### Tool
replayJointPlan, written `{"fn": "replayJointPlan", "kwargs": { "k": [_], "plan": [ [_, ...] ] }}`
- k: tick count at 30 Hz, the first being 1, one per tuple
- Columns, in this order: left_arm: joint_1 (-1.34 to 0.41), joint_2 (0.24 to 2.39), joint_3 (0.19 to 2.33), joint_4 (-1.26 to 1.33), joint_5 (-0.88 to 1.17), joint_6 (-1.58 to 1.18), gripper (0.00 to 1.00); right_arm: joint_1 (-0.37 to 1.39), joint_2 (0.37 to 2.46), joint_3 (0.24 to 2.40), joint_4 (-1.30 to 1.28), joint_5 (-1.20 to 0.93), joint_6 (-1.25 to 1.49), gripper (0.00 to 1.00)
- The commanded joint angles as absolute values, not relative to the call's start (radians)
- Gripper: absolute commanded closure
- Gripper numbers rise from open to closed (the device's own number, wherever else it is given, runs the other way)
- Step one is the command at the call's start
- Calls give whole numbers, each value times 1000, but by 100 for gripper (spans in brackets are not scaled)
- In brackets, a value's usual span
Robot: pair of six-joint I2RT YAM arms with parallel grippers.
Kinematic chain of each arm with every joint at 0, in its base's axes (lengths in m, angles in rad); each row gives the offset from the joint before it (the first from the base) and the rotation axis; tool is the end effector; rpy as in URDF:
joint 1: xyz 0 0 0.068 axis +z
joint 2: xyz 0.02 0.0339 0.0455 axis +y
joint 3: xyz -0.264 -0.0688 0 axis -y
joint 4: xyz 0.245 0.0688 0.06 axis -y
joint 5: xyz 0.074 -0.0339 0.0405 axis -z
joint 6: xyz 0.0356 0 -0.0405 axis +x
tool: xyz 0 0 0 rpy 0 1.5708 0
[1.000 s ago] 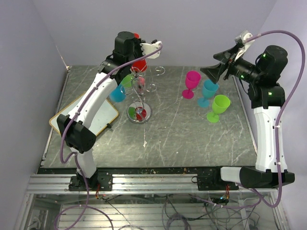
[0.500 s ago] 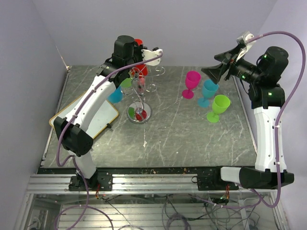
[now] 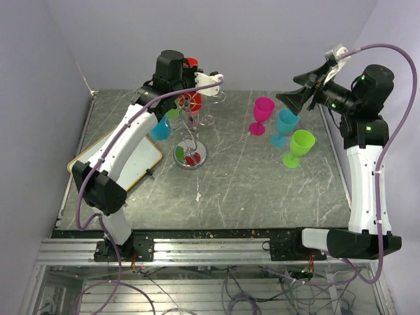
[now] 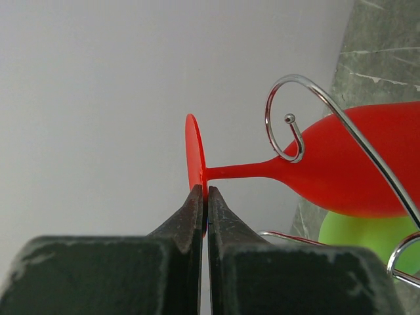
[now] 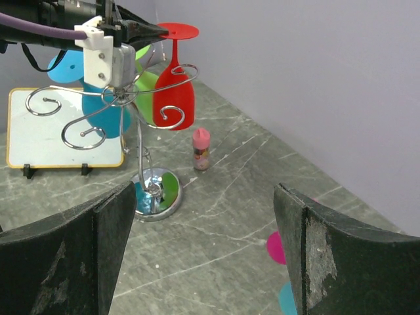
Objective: Place the wine glass upside down on the wine glass rack
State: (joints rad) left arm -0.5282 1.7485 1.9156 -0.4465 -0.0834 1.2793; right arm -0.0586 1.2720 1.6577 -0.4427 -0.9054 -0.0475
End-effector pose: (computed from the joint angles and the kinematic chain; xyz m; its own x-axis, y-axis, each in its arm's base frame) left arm 0.3500 -0.2008 0.4431 0.3463 0.9030 -0.2542 0.3526 0.1258 0.9273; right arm 0.2438 0.0138 0.5081 -0.0213 -0.0281 -0.9994 -0.7497 0.6617 -0.0026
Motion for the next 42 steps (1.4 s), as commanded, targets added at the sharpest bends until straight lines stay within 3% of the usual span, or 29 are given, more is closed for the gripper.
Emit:
{"fn": "replayJointPlan", "kwargs": {
  "k": [1, 42],
  "plan": [
    [-537, 1716, 1916, -462, -4, 1322, 93, -70, 1265, 1649, -409, -919, -32, 15],
    [-537, 1710, 1995, -601, 133, 1337, 93, -151, 1256, 1561, -263, -1009, 111, 15]
  ]
}}
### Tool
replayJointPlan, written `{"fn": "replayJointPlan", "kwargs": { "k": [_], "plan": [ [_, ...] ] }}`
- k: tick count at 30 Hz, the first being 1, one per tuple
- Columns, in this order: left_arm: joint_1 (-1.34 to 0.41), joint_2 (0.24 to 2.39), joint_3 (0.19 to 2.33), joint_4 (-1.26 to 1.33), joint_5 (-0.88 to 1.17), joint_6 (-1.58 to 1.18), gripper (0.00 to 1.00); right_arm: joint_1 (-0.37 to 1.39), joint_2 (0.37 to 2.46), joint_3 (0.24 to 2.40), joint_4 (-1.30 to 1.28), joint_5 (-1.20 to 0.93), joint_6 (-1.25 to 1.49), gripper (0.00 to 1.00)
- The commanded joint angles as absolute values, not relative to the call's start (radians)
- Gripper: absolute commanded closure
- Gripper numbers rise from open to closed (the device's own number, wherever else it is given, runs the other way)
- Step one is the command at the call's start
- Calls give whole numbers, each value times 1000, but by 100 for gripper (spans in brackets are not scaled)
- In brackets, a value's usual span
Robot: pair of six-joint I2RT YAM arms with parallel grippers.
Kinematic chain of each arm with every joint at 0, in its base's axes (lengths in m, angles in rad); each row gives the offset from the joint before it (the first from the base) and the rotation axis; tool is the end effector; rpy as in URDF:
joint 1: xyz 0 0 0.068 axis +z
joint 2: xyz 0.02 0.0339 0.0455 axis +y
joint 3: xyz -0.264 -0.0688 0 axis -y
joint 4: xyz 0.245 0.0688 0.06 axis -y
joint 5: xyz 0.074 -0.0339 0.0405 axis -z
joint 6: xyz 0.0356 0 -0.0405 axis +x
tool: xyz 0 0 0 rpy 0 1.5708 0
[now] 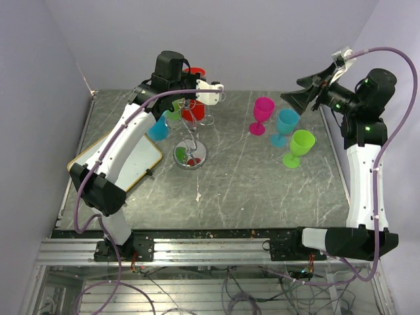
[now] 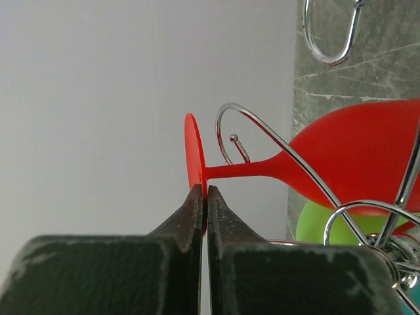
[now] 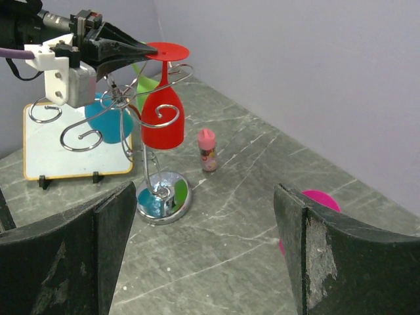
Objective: Place the wine glass upside down on the wine glass rack
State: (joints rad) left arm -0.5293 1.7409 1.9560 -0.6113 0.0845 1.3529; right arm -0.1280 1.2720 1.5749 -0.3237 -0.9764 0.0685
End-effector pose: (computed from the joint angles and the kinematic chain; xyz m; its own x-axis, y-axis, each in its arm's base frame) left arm 0.3370 -0.2006 0.4424 0.4848 0.8435 -0.2312 0.4485 -0.0128 0.8937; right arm 0.2539 -0.0029 0.4942 -0.0719 0.0479 -0.9963 -0.7469 0.6594 0.0856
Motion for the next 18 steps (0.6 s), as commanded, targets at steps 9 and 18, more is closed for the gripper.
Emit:
{"fn": "replayJointPlan", "kwargs": {
  "k": [9, 18],
  "plan": [
    [-537, 1713, 1960, -494, 111, 1284, 93, -167, 1246, 1542, -235, -1021, 139, 15],
    [-538, 1729, 1958, -445, 102, 1239, 93, -191, 1240, 1519, -190, -1043, 185, 15]
  ]
}}
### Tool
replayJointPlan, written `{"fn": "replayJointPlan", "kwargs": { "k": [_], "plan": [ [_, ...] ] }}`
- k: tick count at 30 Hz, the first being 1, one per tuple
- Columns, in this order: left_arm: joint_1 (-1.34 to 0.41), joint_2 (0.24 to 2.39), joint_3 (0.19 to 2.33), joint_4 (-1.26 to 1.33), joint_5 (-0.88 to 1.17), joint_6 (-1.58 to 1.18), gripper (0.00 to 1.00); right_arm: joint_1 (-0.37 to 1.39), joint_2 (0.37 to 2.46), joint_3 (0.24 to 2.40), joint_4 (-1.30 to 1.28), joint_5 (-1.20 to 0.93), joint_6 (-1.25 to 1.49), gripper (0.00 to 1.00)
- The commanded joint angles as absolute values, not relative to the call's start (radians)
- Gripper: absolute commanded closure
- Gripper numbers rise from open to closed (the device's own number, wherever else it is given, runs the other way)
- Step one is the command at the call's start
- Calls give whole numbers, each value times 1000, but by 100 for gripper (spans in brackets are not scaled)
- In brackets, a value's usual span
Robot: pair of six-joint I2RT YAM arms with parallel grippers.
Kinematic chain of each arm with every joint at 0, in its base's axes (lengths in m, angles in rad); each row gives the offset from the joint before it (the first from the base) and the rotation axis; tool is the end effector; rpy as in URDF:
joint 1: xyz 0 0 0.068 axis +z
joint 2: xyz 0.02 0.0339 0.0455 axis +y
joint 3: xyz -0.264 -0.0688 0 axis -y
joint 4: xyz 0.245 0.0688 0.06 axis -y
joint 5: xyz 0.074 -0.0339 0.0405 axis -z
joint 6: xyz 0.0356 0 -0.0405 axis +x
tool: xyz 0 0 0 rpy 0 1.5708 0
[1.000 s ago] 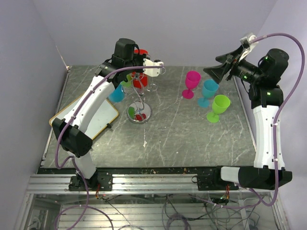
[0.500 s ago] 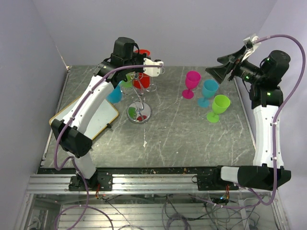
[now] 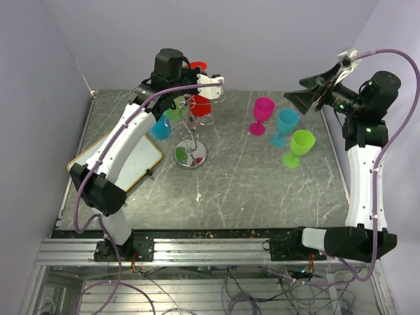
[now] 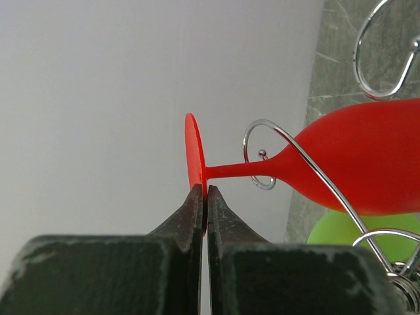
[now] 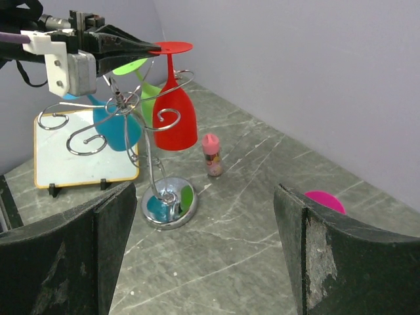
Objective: Place the wine glass upside down on the wine glass rack
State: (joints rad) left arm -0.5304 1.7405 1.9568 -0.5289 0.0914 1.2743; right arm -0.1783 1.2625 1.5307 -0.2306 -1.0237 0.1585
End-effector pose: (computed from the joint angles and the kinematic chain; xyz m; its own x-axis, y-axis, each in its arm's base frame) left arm 0.3392 -0.2027 0.4512 0.4759 0.8250 -0.3049 0.4228 0.0894 0.9018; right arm 0.2541 -0.0149 0.4913 -0.0815 0.0981 -0.9918 -0.7441 0.6561 0.1260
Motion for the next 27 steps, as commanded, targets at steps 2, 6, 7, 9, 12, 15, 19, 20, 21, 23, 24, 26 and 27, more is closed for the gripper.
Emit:
{"fn": "replayJointPlan", "kwargs": {
  "k": [2, 6, 7, 9, 12, 15, 19, 20, 21, 23, 24, 26, 27],
  "plan": [
    [-542, 1732, 1949, -423, 94, 1226, 93, -193, 1238, 1517, -188, -1043, 186, 15],
    [-557, 1739, 1930, -385, 58, 1206, 93, -200, 1239, 1508, -170, -1048, 202, 15],
    [-559, 1743, 1928, -379, 48, 1201, 93, -201, 1240, 1507, -166, -1050, 205, 15],
    [-562, 1750, 1926, -373, 39, 1199, 93, -202, 1240, 1506, -163, -1052, 208, 15],
    [-568, 1765, 1928, -369, 18, 1195, 93, -204, 1239, 1503, -159, -1052, 210, 15],
    [-571, 1786, 1951, -385, -6, 1188, 93, -207, 1238, 1499, -158, -1052, 211, 15],
    [-569, 1814, 1989, -421, -55, 1186, 93, -209, 1236, 1496, -156, -1054, 213, 15],
    [-571, 1821, 1995, -428, -66, 1185, 93, -210, 1237, 1494, -155, -1054, 214, 15],
    [-569, 1825, 2004, -434, -74, 1183, 93, -210, 1237, 1494, -154, -1054, 214, 15],
    [-570, 1829, 2009, -448, -84, 1182, 93, -210, 1236, 1490, -152, -1054, 216, 15],
    [-570, 1827, 2009, -452, -89, 1184, 93, -212, 1236, 1489, -150, -1054, 217, 15],
    [-571, 1820, 2005, -456, -94, 1186, 93, -212, 1234, 1486, -149, -1055, 218, 15],
    [-570, 1816, 2003, -458, -95, 1187, 93, -212, 1233, 1486, -148, -1054, 217, 15]
  ]
}}
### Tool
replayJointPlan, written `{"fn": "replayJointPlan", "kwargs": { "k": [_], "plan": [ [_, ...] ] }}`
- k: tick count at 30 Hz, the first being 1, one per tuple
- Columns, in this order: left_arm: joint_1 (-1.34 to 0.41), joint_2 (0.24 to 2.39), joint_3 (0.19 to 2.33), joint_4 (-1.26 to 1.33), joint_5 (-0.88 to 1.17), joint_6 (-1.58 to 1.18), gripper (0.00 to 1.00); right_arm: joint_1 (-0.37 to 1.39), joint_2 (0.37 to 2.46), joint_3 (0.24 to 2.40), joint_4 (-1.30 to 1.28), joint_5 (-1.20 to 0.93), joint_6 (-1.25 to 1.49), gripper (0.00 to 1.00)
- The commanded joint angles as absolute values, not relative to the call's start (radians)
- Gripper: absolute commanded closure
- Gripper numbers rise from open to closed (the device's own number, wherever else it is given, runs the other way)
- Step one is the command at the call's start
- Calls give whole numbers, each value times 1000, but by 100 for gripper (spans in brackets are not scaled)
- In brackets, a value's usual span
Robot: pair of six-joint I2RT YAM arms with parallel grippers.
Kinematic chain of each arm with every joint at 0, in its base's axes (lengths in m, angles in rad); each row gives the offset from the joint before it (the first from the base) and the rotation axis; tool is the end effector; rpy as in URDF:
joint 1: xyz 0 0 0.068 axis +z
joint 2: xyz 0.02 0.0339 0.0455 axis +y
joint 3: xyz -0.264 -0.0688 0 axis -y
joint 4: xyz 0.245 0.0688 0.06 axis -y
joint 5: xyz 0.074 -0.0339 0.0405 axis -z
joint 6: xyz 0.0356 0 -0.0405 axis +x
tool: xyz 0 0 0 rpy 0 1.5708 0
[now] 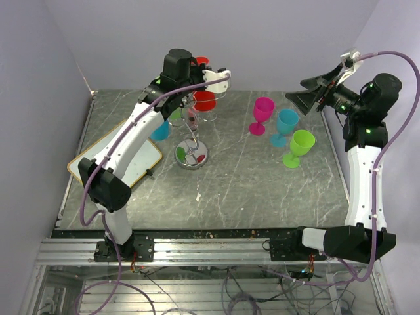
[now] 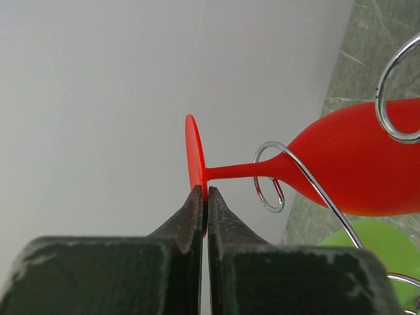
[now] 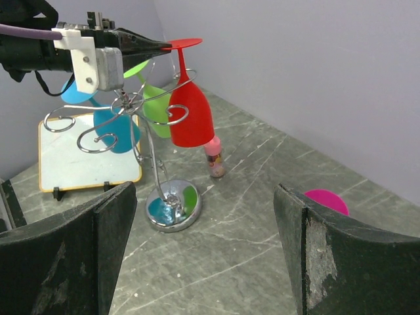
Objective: Place the wine glass upside down on the wine glass rack
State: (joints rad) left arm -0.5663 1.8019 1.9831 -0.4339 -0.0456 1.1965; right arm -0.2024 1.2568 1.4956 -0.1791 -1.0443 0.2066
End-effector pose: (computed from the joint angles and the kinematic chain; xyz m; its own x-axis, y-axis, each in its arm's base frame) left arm 0.3525 -0.2222 0.4463 0.3870 0.8557 -0.3434 0.3787 0.1920 0.9054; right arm 0.2550 -0.0209 0.4863 -0.0955 0.1248 -0.9876 -0.7406 0.6540 0.1543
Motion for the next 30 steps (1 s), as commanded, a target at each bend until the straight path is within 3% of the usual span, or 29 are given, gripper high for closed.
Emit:
{"fn": "replayJointPlan", "kwargs": {
  "k": [1, 30],
  "plan": [
    [-570, 1812, 2002, -460, -94, 1189, 93, -212, 1233, 1485, -147, -1054, 218, 15],
    [-471, 1835, 2076, -506, 221, 1313, 93, -221, 1225, 1457, -123, -1057, 234, 15]
  ]
}}
